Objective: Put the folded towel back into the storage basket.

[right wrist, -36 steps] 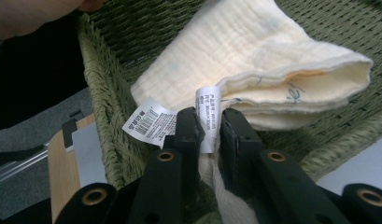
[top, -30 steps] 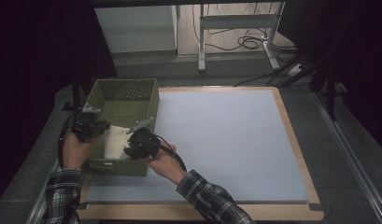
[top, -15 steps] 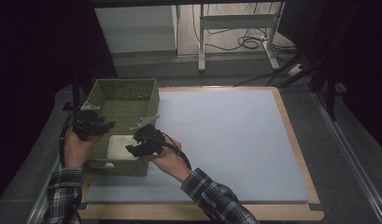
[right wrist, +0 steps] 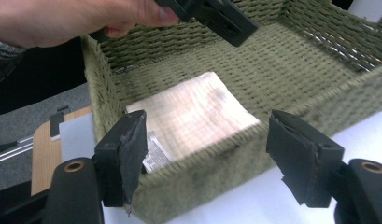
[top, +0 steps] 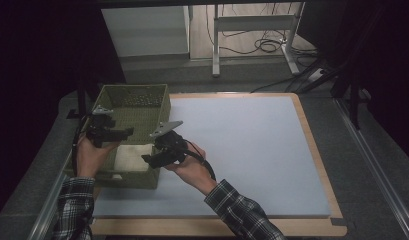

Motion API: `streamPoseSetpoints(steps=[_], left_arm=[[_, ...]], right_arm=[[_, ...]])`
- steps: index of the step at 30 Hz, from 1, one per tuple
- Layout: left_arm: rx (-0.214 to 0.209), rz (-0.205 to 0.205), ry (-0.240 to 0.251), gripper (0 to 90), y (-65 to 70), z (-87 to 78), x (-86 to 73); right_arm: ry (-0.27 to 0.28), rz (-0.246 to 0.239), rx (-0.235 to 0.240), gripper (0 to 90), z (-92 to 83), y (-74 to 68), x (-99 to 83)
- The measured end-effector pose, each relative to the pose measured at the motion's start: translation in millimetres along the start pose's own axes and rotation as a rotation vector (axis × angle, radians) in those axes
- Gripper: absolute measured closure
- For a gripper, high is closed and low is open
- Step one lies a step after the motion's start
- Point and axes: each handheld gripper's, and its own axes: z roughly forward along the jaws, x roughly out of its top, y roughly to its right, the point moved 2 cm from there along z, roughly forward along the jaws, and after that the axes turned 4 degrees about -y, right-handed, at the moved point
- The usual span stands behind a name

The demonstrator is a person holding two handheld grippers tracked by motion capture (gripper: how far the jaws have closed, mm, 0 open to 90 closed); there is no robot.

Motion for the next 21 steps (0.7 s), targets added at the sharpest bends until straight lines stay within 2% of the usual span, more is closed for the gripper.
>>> streamPoseSetpoints(steps=[7,10,14,21], left_arm=[[-0.045,-0.021,0.018,13.4,5.7,1.0,4.9],[-0.068,-0.025,0.021,11.4,9.5,1.9,7.4],[-0.087,-0.020,0.025,9.9,15.1,3.3,10.8],[-0.124,-0.011,0.027,7.4,28.4,6.9,17.3]], right_arm=[[-0.002,0.009,-0.001,25.9,-12.8,10.6,-10.0],[-0.007,-0.001,-0.012,24.8,-19.0,14.1,-14.7],[-0.011,-0.012,-0.024,23.4,-25.7,18.6,-21.0],[-0.012,-0.001,-0.039,21.3,-37.1,26.6,-34.0]])
